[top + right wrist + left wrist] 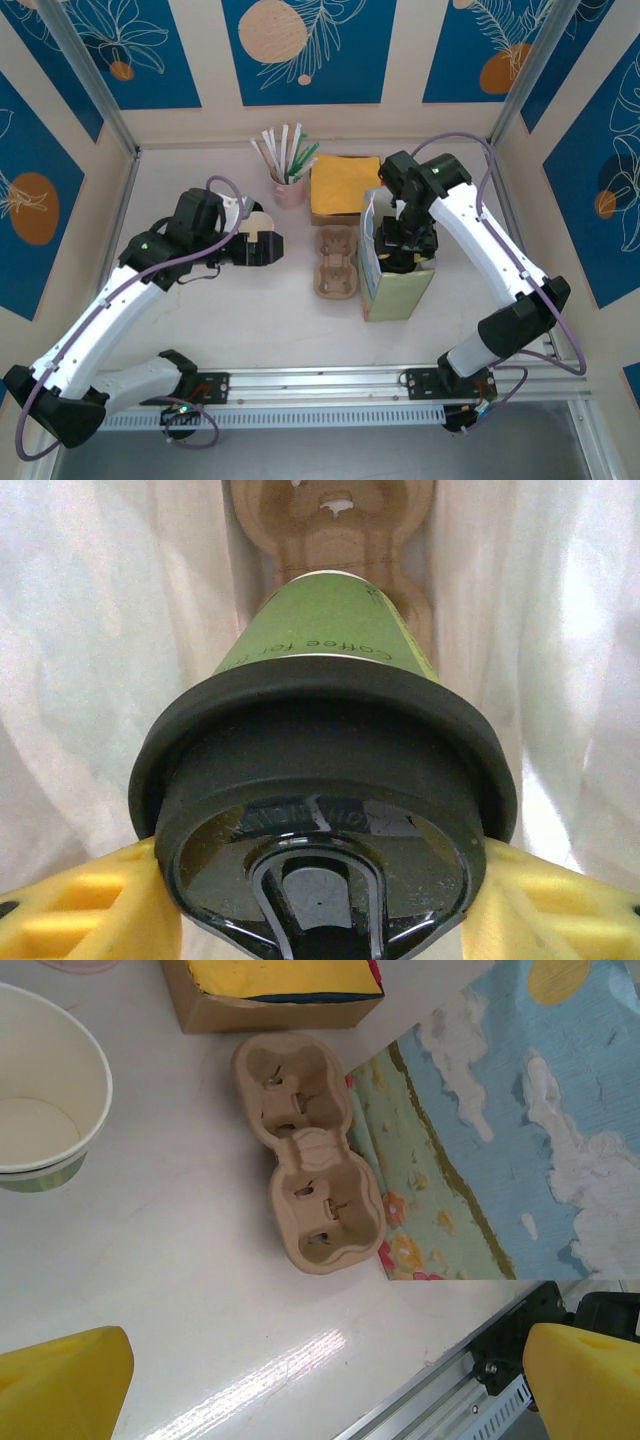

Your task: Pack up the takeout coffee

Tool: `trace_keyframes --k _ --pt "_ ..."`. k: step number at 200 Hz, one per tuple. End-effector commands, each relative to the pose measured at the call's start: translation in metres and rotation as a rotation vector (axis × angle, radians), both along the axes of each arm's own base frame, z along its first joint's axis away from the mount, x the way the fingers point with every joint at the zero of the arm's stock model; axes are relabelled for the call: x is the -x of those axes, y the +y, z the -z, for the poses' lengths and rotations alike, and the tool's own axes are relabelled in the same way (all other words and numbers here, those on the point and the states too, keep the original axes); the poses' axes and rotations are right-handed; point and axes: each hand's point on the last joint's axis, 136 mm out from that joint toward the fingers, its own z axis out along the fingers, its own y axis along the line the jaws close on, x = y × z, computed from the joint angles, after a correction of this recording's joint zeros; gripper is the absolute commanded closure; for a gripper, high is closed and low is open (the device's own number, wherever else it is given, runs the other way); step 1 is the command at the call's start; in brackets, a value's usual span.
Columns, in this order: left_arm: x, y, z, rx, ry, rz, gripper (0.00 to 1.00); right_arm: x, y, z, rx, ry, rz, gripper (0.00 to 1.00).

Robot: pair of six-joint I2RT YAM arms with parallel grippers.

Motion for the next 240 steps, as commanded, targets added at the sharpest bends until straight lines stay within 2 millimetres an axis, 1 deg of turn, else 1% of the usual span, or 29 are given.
trace_keyframes --k 1,61,133,179,240 --pt "0.007 -0.004 -0.002 0.016 -0.016 0.041 0.00 0.033 -0.016 0.002 0.069 0.157 -0.001 0.42" --pt "0.008 -0.005 -0.001 0.024 -0.012 0.044 0.00 0.027 -0.012 0.006 0.069 0.167 0.012 0.42" --pt "0.011 -0.004 0.001 0.023 -0.010 0.049 0.00 0.030 -0.014 0.018 0.078 0.186 0.017 0.42" --pt "0.011 -0.005 0.001 0.030 -0.009 0.050 0.00 0.029 -0.013 0.021 0.078 0.182 0.021 0.42" --pt "0.011 -0.006 0.001 0.036 -0.004 0.050 0.00 0.023 -0.008 0.027 0.067 0.167 0.022 0.42"
